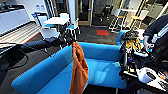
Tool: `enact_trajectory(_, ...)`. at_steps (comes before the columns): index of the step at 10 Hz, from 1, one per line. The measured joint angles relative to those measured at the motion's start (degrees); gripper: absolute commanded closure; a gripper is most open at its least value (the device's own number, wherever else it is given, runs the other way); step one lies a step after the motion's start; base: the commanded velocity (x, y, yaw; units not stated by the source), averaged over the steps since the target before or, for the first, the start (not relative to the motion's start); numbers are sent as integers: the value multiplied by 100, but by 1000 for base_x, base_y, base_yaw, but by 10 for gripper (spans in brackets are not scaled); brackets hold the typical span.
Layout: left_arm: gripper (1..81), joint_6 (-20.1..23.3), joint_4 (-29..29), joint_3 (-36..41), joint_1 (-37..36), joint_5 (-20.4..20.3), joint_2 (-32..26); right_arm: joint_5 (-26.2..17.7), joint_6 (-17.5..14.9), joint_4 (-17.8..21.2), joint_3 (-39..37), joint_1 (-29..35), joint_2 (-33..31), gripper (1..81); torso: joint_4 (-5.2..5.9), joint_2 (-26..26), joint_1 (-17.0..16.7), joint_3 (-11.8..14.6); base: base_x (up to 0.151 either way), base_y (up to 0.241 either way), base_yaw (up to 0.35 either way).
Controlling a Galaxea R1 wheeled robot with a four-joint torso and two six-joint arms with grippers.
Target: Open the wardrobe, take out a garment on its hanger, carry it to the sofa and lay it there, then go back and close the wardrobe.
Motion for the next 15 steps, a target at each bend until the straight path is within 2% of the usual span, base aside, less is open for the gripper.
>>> enact_trajectory(1,811,0,0,-85,179,5,2,2,0,0,-2,0,0,10,155,0,0,0,0,0,0)
enact_trajectory(2,811,2,5,-173,378,48,-7,2,0,0,-5,2,0,10,252,0,0,0,0,0,0)
enact_trajectory(3,811,2,7,-206,538,63,-13,2,0,0,-18,6,0,10,271,0,0,0,0,0,0)
enact_trajectory(5,811,20,151,-201,846,39,135,-2,0,0,-35,0,15,10,271,0,0,0,0,0,0)
enact_trajectory(9,811,24,633,-464,1994,80,562,-2,0,0,-35,-2,33,10,271,0,0,0,0,0,0)
enact_trajectory(13,811,6,749,-1130,2116,-59,670,2,0,2,-39,-2,33,10,271,0,0,0,0,0,0)
enact_trajectory(15,811,-9,749,-1364,2160,-91,375,2,0,2,-77,-2,30,10,271,0,0,0,0,0,0)
